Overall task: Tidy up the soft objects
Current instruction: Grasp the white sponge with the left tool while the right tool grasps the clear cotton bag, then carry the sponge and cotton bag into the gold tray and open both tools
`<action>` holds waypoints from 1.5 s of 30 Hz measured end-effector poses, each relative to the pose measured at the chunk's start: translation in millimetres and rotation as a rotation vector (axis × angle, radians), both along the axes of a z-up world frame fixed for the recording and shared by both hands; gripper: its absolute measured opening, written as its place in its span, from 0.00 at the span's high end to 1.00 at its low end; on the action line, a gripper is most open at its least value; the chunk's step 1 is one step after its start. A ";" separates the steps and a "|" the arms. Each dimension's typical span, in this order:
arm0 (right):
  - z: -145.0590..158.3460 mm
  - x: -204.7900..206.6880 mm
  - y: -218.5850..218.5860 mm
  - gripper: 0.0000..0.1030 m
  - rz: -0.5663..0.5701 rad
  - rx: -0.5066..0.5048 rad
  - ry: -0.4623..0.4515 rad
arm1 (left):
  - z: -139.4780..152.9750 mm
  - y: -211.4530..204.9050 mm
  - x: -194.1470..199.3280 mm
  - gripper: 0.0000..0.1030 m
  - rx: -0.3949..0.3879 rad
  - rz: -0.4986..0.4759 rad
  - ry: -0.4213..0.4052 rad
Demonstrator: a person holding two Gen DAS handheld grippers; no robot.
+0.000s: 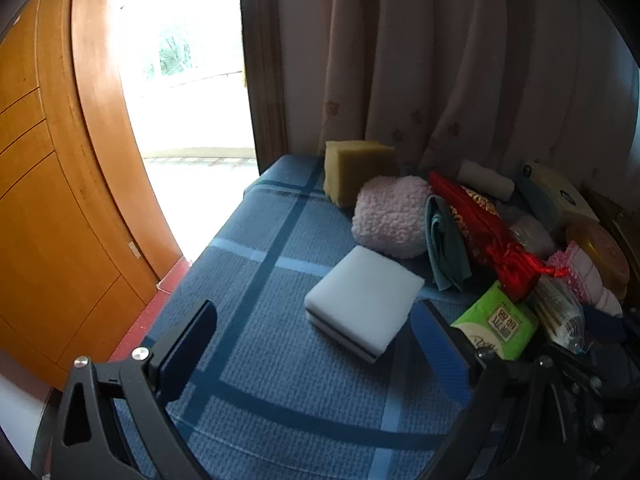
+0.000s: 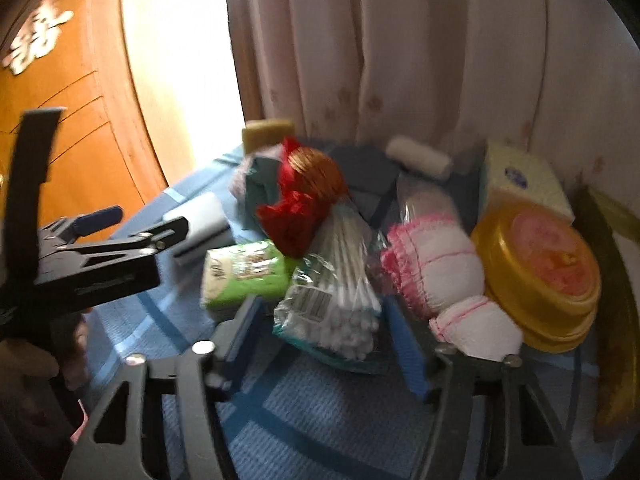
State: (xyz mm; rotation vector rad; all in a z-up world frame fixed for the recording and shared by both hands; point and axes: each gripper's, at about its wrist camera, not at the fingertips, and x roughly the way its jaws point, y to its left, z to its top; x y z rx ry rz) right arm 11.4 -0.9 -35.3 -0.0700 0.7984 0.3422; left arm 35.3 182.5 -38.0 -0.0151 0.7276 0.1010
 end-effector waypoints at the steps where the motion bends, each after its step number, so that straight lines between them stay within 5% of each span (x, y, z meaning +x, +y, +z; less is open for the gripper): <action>1: -1.0 3.9 -3.2 0.48 0.000 0.023 0.012 | 0.6 -1.1 1.8 0.04 0.009 -0.002 -0.001; 6: -1.2 8.3 -13.5 0.52 0.006 0.096 0.027 | 1.7 -8.5 19.7 0.04 0.042 -0.035 0.026; 8: -0.4 5.9 -18.3 0.55 0.024 0.140 0.030 | -3.5 -10.2 28.4 0.14 0.047 -0.044 0.061; 12: 1.1 -3.6 -30.9 0.57 0.030 0.246 0.037 | -9.0 -7.0 33.9 0.23 -0.084 -0.106 0.099; 15: 1.9 -16.2 -37.8 0.57 0.030 0.302 0.009 | -10.0 -10.0 31.1 0.49 -0.140 -0.155 0.101; 17: 2.8 -24.9 -39.6 0.58 0.032 0.312 -0.019 | -8.9 -12.7 28.0 0.54 -0.159 -0.166 0.090; 21: 14.2 -39.5 -45.1 0.58 0.034 0.335 -0.098 | -2.2 -15.4 19.0 0.56 -0.169 -0.161 0.038; 27: 32.6 -55.3 -66.2 0.59 -0.007 0.360 -0.188 | 26.5 -15.0 -23.7 0.56 -0.161 -0.086 -0.221; 31: 43.4 -63.8 -82.3 0.59 -0.043 0.348 -0.246 | 40.8 -30.0 -38.7 0.56 -0.160 -0.092 -0.296; 39: 64.2 -87.0 -112.4 0.62 -0.082 0.386 -0.331 | 57.4 -71.0 -45.8 0.56 -0.166 -0.168 -0.320; 45: 87.1 -105.6 -157.3 0.62 -0.124 0.509 -0.401 | 71.6 -104.3 -52.8 0.56 -0.166 -0.228 -0.349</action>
